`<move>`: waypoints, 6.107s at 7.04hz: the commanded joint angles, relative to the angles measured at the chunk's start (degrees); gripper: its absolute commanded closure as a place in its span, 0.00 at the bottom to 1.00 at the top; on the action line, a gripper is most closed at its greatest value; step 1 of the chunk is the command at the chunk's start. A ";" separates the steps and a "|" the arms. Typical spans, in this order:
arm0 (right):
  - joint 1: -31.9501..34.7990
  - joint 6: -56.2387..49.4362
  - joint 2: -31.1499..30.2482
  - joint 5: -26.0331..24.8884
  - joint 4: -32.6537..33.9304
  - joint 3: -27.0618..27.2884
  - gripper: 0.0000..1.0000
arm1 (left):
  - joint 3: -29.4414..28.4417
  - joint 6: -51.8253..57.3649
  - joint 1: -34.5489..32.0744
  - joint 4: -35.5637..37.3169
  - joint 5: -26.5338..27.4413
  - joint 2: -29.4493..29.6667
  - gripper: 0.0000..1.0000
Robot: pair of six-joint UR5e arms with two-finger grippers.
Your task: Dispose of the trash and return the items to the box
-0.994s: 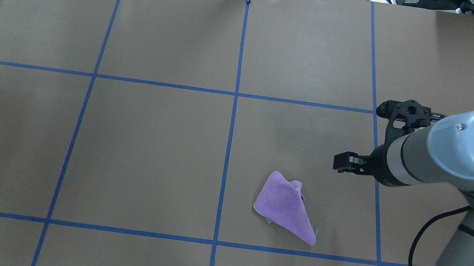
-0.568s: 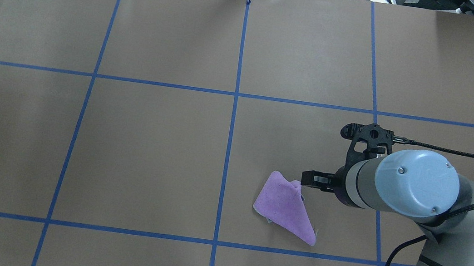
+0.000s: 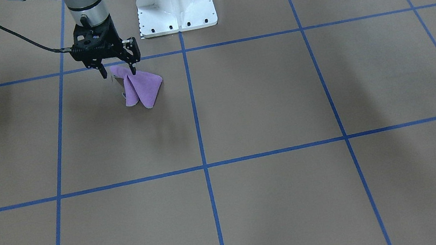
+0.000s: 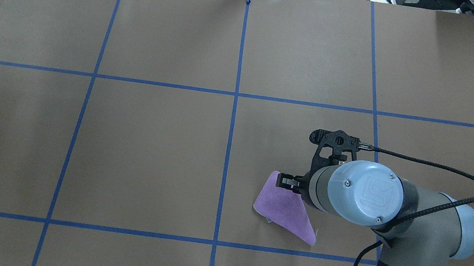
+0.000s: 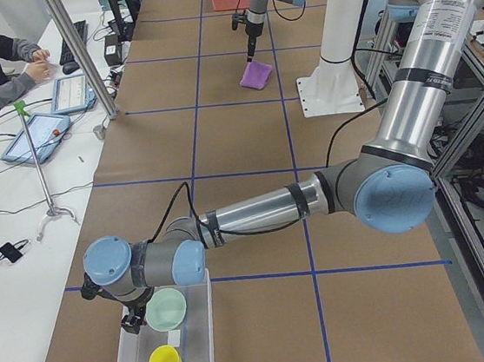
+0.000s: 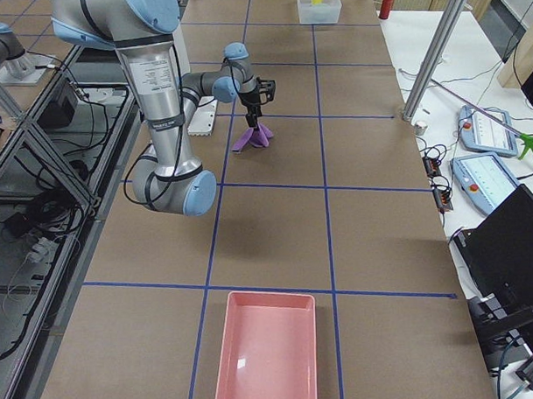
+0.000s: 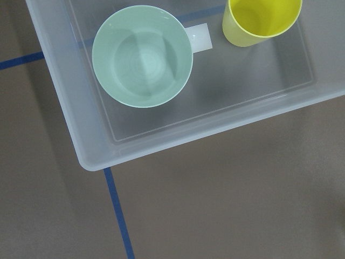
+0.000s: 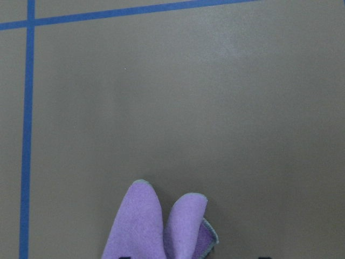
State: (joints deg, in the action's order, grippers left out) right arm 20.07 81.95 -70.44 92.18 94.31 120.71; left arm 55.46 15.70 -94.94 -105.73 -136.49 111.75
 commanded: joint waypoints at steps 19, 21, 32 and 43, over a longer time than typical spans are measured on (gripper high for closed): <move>70.21 -88.50 -8.74 39.47 22.06 -10.79 1.00 | 45.35 -11.13 3.00 28.30 0.09 -23.43 0.01; 80.26 -109.28 -9.80 39.13 21.54 -23.88 1.00 | 45.79 -11.39 3.79 28.22 0.00 -23.33 0.01; 75.39 -94.98 -18.00 42.99 -6.16 -36.43 0.00 | 46.58 -11.48 4.32 28.30 -0.26 -23.33 0.01; 69.23 -77.64 -25.45 42.82 -16.34 -26.14 0.00 | 44.75 -10.69 4.06 23.13 -0.18 -24.47 0.01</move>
State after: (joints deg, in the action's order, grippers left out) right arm 89.30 4.28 -94.90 134.99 79.30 94.64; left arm 100.86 5.01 -90.83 -80.66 -136.79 87.75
